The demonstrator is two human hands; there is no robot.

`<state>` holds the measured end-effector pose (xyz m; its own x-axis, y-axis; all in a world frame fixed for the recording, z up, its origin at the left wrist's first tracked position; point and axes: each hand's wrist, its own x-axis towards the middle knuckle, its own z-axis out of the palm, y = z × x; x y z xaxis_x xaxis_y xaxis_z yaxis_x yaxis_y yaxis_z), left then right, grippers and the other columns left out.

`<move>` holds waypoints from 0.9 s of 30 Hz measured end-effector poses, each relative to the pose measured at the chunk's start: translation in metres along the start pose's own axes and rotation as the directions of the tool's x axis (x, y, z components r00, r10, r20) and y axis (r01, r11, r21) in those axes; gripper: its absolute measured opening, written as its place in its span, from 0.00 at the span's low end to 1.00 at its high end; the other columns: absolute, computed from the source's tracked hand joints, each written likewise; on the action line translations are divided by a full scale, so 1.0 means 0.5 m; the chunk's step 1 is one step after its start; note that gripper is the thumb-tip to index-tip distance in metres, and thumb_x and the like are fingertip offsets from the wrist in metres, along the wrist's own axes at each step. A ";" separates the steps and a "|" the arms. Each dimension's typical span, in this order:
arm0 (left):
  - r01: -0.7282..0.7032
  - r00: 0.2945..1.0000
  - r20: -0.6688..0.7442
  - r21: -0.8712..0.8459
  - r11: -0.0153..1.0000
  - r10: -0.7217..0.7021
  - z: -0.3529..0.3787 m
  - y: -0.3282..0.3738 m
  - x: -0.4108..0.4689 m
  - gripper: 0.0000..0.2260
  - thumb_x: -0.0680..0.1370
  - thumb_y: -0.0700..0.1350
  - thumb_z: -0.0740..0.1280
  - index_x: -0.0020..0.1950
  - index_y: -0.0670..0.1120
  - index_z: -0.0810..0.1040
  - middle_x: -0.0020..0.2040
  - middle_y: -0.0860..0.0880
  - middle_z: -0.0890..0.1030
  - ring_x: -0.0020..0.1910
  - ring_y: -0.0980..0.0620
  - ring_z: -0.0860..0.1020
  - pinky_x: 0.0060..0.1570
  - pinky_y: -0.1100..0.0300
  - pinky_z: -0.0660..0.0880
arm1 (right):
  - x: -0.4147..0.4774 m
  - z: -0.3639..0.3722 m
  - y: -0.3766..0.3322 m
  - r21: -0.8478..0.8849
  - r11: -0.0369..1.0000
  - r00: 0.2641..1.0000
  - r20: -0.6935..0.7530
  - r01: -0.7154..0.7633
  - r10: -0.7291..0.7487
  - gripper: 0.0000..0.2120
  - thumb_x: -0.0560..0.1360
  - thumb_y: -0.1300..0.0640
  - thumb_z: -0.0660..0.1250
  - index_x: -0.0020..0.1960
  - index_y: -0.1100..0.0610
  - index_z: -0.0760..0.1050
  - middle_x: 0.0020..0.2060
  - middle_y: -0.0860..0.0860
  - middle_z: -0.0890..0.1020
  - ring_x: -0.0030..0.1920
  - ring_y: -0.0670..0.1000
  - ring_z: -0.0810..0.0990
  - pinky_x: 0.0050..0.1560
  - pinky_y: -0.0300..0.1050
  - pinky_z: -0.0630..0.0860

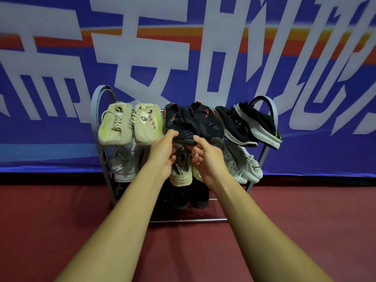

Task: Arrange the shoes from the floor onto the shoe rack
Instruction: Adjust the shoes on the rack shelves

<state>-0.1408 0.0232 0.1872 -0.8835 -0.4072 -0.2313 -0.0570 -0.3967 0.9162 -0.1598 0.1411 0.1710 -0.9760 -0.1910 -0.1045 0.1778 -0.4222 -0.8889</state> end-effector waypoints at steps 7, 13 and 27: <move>-0.017 0.997 0.072 -0.064 0.998 0.021 0.010 -0.027 -0.011 0.06 0.73 0.49 0.73 0.41 0.50 0.78 0.31 0.54 0.81 0.28 0.60 0.77 0.32 0.62 0.65 | 0.009 0.012 0.016 0.030 0.998 0.998 -0.019 0.060 -0.059 0.10 0.77 0.58 0.70 0.38 0.56 0.78 0.27 0.49 0.72 0.27 0.44 0.67 0.26 0.35 0.63; 0.033 0.995 0.091 -0.014 0.999 -0.031 -0.001 -0.029 -0.012 0.06 0.73 0.51 0.75 0.43 0.50 0.81 0.42 0.52 0.84 0.40 0.56 0.76 0.36 0.62 0.66 | 0.017 0.019 0.025 0.042 0.999 0.998 -0.066 0.003 0.000 0.14 0.79 0.52 0.70 0.37 0.55 0.73 0.28 0.49 0.70 0.24 0.43 0.67 0.25 0.35 0.63; 0.093 0.986 0.139 -0.005 0.996 -0.092 0.009 -0.029 -0.040 0.03 0.75 0.47 0.71 0.46 0.50 0.80 0.42 0.55 0.82 0.36 0.58 0.75 0.34 0.63 0.67 | -0.034 -0.006 -0.016 -0.096 0.993 0.990 -0.127 -0.073 0.060 0.13 0.77 0.47 0.71 0.50 0.58 0.81 0.47 0.54 0.85 0.34 0.44 0.77 0.31 0.35 0.70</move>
<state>-0.1242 0.0406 0.1800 -0.9305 -0.2511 -0.2666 -0.1369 -0.4369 0.8891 -0.1450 0.1505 0.1784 -0.9715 -0.1021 -0.2138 0.2356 -0.3203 -0.9175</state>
